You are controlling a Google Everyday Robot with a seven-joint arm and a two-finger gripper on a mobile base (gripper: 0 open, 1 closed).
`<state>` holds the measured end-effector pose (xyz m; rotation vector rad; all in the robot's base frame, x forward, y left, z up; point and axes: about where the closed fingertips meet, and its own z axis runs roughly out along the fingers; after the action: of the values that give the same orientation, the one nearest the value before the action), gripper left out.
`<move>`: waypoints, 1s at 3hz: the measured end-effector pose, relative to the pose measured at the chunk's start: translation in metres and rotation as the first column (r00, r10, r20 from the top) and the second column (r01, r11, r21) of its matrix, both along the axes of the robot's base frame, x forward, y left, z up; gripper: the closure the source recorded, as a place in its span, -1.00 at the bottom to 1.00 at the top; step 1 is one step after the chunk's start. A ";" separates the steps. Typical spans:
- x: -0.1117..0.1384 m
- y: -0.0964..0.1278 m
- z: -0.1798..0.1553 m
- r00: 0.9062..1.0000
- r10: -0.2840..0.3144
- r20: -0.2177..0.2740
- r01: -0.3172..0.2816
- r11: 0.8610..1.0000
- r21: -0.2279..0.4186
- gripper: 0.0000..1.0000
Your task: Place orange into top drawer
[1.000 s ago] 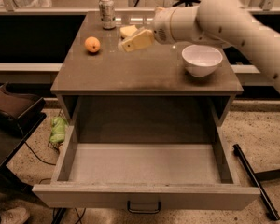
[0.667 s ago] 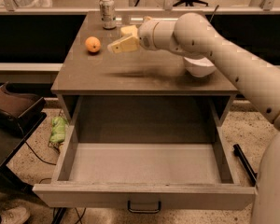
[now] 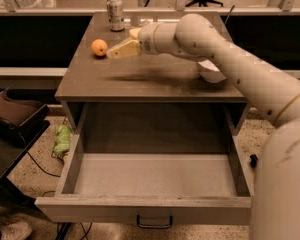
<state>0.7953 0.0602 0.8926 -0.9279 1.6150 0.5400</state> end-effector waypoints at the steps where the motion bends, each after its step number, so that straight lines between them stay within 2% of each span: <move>1: 0.029 0.049 -0.021 0.997 0.056 -0.043 -0.055 0.998 0.023 -1.00; 3: 0.034 0.076 -0.038 0.996 0.047 -0.074 -0.044 0.998 0.039 -1.00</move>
Offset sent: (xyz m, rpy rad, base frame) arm 0.0433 0.0564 -0.0239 0.0353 0.0488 0.0522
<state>0.8288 0.1361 0.8546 -0.9281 1.6486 0.6413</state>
